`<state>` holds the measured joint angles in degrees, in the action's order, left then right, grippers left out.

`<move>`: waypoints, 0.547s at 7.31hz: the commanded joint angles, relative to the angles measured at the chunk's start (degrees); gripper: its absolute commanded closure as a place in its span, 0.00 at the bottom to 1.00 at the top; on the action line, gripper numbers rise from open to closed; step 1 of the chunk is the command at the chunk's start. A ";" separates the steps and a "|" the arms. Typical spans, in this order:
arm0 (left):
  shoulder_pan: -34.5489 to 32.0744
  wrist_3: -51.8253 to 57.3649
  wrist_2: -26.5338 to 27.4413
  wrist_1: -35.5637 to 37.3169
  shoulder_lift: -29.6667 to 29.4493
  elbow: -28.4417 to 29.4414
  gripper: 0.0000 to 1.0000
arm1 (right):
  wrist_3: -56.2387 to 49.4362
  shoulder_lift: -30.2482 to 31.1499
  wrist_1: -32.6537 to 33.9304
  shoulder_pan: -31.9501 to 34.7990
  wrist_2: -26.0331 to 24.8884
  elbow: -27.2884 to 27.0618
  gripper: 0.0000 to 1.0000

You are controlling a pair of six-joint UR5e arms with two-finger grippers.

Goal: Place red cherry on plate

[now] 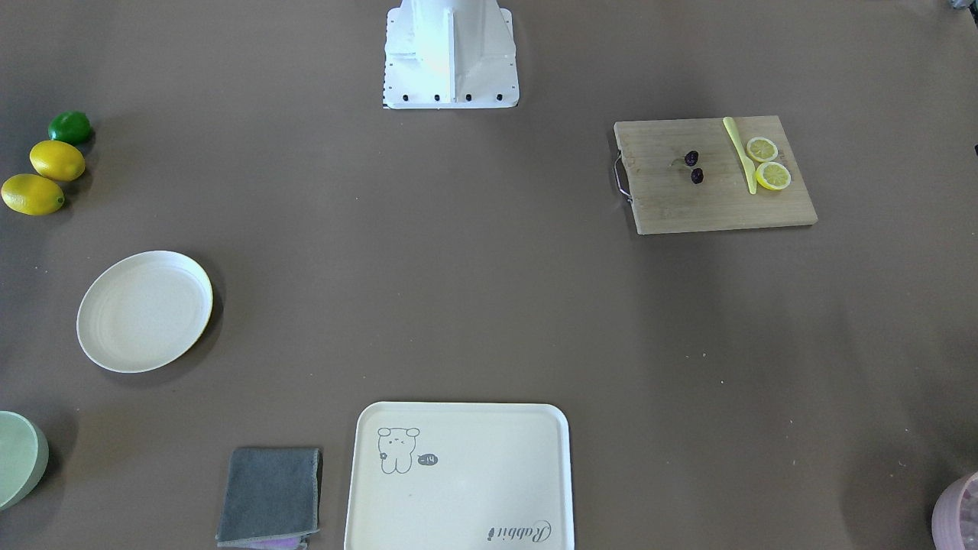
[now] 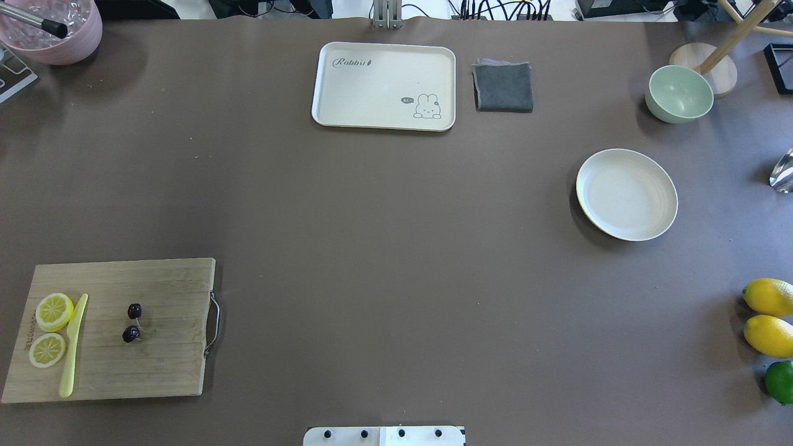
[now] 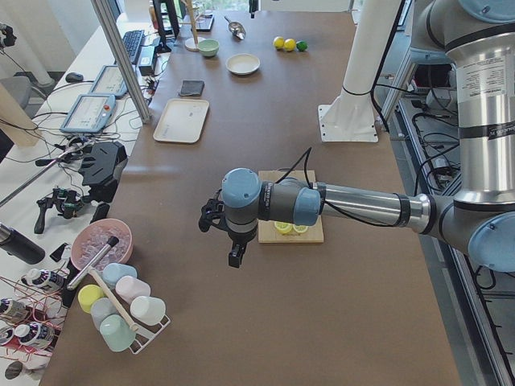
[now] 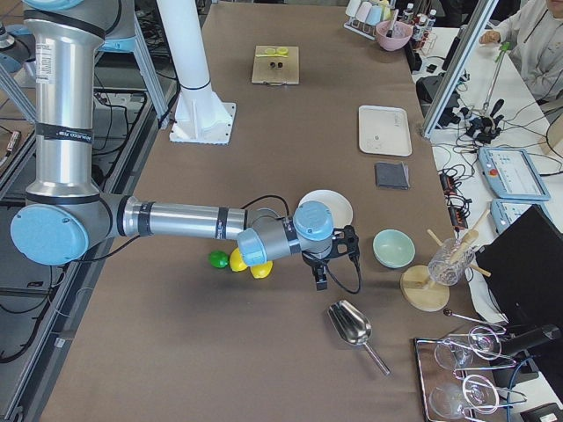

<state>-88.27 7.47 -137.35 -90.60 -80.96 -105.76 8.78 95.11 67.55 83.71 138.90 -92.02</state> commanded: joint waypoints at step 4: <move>0.12 -0.61 -0.29 -2.21 0.28 -1.63 0.02 | 0.01 2.26 -6.61 -0.30 1.98 -0.53 0.00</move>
<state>-88.18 7.07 -137.66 -92.30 -80.81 -106.90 8.65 96.43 64.27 83.54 139.61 -92.80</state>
